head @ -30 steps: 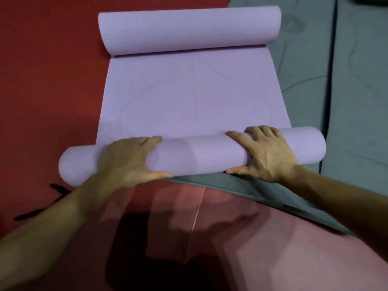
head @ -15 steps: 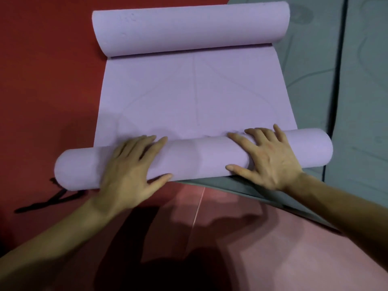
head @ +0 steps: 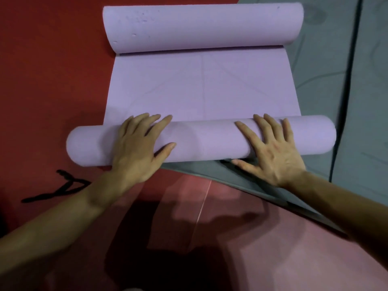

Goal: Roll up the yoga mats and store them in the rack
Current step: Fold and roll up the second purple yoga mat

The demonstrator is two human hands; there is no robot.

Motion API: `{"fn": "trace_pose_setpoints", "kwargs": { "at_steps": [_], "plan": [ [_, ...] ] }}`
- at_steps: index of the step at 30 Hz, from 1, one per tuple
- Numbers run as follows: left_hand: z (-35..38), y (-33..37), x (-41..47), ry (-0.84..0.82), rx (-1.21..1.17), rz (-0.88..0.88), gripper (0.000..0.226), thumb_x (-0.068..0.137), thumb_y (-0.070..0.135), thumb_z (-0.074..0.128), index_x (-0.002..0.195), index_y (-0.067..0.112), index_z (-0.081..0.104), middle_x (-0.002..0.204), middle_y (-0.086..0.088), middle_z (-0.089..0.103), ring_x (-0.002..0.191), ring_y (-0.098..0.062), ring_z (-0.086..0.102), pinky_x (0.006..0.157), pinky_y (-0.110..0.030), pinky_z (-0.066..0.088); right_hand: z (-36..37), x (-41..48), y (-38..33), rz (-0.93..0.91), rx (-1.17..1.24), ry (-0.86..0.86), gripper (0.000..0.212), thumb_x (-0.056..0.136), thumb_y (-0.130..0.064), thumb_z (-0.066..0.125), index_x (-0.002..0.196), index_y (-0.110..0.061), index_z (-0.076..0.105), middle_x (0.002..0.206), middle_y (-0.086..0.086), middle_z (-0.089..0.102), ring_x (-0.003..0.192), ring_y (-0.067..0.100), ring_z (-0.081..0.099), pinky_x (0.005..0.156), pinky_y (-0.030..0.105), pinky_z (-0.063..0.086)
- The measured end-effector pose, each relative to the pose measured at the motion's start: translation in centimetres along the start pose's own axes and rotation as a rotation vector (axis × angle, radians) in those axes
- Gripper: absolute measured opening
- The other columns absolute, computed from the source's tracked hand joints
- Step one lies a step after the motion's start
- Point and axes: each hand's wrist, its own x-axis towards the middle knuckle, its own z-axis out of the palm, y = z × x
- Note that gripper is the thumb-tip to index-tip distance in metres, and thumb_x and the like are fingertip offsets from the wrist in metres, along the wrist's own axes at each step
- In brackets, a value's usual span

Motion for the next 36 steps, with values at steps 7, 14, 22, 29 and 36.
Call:
{"fn": "trace_pose_setpoints", "kwargs": {
  "at_steps": [7,14,22,29,36],
  "plan": [
    [0.7,-1.7,0.0,-0.124,0.08,0.03,0.091,0.086,0.076,0.043,0.16,0.027,0.027,0.163,-0.003,0.034,0.151,-0.029,0.03,0.12,-0.057,0.021,-0.8,4.2,1.2,0.091,0.044,-0.05,0.092,0.084,-0.09,0.03,0.159,-0.036,0.029,0.154,0.02,0.04,0.145,0.041,0.033,0.121,0.068,0.014],
    [1.2,-3.7,3.4,-0.194,0.133,0.066,0.113,0.07,0.092,0.046,0.16,0.029,0.026,0.156,-0.007,0.045,0.143,-0.031,0.042,0.118,-0.054,0.029,0.0,4.2,2.3,0.051,-0.004,-0.055,0.116,0.068,-0.094,0.049,0.161,-0.03,0.025,0.158,0.024,0.035,0.148,0.043,0.029,0.121,0.068,0.012],
    [1.0,-3.9,3.6,-0.064,0.064,0.161,0.096,0.079,0.079,0.061,0.15,0.016,0.048,0.131,-0.012,0.062,0.113,-0.034,0.061,0.1,-0.048,0.047,-0.2,4.7,2.7,0.0,-0.015,0.033,0.099,0.076,-0.079,0.066,0.154,-0.023,0.041,0.139,0.021,0.05,0.124,0.044,0.048,0.115,0.061,0.031],
    [-1.3,-1.7,-2.0,-0.153,-0.011,0.1,0.099,0.068,0.081,0.061,0.145,0.019,0.053,0.134,-0.007,0.065,0.116,-0.029,0.065,0.101,-0.044,0.046,-1.3,-1.4,1.1,-0.046,0.055,0.007,0.098,0.076,-0.085,0.056,0.153,-0.026,0.045,0.137,0.02,0.052,0.119,0.045,0.049,0.107,0.058,0.038],
    [-1.4,-1.7,-2.8,-0.176,-0.01,0.143,0.097,0.074,0.081,0.059,0.149,0.019,0.05,0.14,-0.005,0.061,0.123,-0.028,0.061,0.107,-0.046,0.043,-1.2,-2.4,0.6,-0.044,0.07,-0.051,0.096,0.081,-0.087,0.046,0.158,-0.029,0.04,0.142,0.021,0.053,0.13,0.044,0.049,0.117,0.06,0.031]
  ]
}}
